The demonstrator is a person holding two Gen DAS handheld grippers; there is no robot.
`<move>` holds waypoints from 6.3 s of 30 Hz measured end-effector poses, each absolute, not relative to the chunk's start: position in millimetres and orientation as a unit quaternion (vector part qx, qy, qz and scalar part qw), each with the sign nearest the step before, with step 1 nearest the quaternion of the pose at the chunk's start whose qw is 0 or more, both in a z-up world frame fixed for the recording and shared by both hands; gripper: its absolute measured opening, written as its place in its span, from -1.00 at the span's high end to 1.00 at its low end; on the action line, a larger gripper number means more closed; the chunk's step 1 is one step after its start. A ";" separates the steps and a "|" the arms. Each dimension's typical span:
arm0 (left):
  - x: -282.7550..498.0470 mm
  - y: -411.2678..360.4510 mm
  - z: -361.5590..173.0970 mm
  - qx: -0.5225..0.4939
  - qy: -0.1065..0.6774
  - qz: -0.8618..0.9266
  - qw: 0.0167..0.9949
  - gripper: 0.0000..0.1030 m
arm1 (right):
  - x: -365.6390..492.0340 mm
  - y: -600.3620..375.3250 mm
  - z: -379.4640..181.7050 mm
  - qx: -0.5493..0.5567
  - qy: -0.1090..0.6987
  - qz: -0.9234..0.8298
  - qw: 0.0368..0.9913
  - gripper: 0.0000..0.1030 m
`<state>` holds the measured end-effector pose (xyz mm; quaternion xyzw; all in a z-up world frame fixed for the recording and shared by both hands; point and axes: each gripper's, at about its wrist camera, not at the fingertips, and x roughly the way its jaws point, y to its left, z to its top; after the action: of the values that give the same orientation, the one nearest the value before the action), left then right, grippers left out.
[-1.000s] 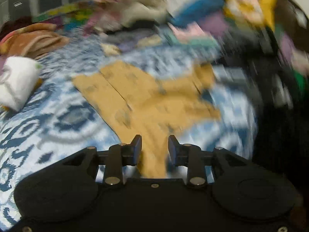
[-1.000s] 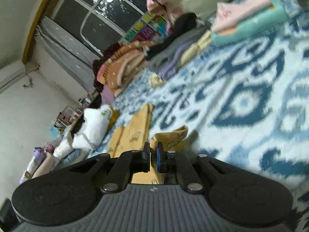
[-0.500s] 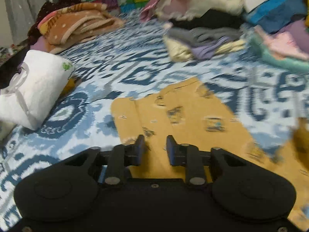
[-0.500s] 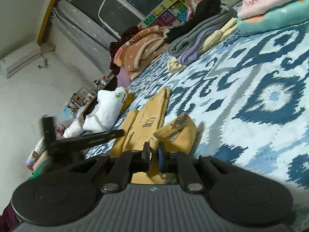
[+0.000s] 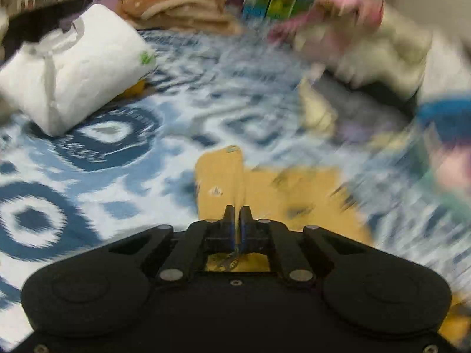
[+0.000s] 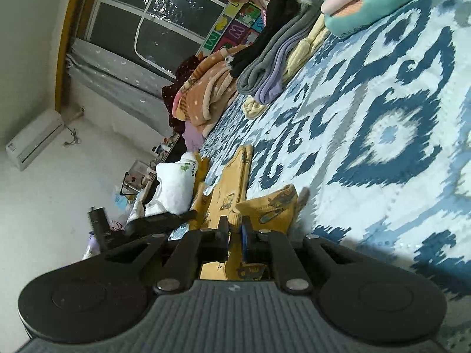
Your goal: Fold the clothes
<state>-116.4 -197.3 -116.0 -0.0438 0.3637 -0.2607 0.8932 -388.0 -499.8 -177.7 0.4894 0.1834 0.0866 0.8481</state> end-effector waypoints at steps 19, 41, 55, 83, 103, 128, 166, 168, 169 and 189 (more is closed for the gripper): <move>-104.0 -211.6 -127.4 0.067 0.361 -0.272 0.889 0.52 | -395.4 -499.4 -161.8 0.464 0.132 0.100 0.870 0.81; -87.6 -206.4 -99.5 0.037 0.325 -0.278 0.903 0.52 | -410.4 -511.3 -158.3 0.459 0.114 0.108 0.874 0.83; -230.3 -139.1 -99.3 0.089 0.283 -0.313 0.902 0.57 | -425.0 -511.7 -165.2 0.450 0.134 0.040 0.882 0.83; -308.7 -70.8 -141.8 -0.185 0.460 -0.221 0.840 0.83 | -410.0 -484.5 -186.8 0.414 0.201 -0.011 0.888 0.79; -316.2 -135.0 -142.0 0.058 0.340 -0.363 0.865 0.66 | -398.8 -492.0 -157.2 0.410 0.170 0.011 0.896 0.83; -323.0 -95.6 -126.0 0.088 0.275 -0.457 0.841 0.41 | -284.9 -468.3 -42.0 0.318 0.224 0.005 0.921 0.85; -335.3 -135.1 -148.9 0.248 0.250 -0.492 0.796 0.22 | -222.9 -438.9 -14.7 0.305 0.303 -0.007 0.903 0.85; -333.0 -130.7 -151.6 0.241 0.258 -0.492 0.796 0.22 | -211.3 -430.3 -11.5 0.301 0.307 -0.012 0.903 0.85; -330.8 -128.4 -151.8 0.231 0.263 -0.494 0.796 0.22 | -205.1 -426.3 -11.2 0.299 0.310 -0.015 0.902 0.85; -296.1 -101.0 -150.4 0.096 0.332 -0.529 0.775 0.24 | -72.6 -345.4 -72.5 0.221 0.415 -0.045 0.882 0.69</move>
<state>-296.1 -101.0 -150.4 0.0963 0.3316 -0.5295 0.7749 -72.6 -345.4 -72.5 0.2207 0.4149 -0.0445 0.8816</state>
